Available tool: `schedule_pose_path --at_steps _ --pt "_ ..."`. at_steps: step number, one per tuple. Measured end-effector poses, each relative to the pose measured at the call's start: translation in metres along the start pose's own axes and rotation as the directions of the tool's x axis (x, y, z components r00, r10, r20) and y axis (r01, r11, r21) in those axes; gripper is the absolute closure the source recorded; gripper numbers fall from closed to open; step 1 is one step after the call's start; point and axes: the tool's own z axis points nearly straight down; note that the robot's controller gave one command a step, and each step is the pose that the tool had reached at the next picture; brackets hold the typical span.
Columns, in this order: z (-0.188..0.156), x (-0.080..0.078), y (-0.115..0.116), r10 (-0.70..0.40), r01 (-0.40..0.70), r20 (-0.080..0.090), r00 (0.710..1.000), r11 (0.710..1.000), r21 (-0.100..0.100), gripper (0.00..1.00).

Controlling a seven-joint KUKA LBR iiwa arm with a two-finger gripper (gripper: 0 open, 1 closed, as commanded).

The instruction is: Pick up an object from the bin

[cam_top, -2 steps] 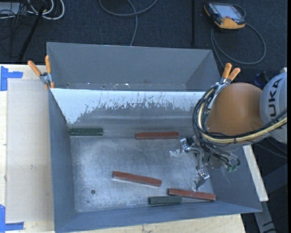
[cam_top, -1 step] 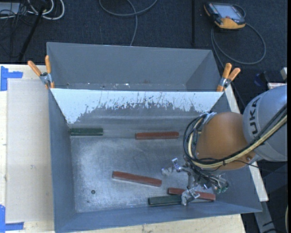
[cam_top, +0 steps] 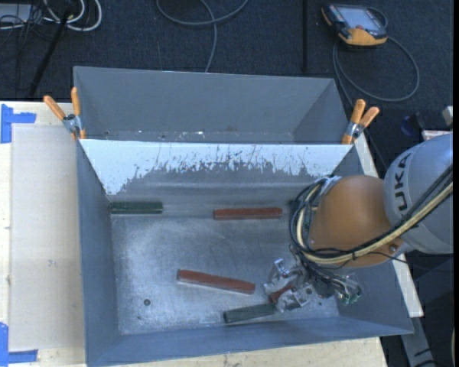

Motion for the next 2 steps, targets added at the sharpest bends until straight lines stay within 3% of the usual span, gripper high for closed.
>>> schedule_pose_path --at_steps 2 --pt "-0.0023 0.0008 0.0006 -0.001 0.001 -0.004 1.0 1.0 -0.002 1.0"
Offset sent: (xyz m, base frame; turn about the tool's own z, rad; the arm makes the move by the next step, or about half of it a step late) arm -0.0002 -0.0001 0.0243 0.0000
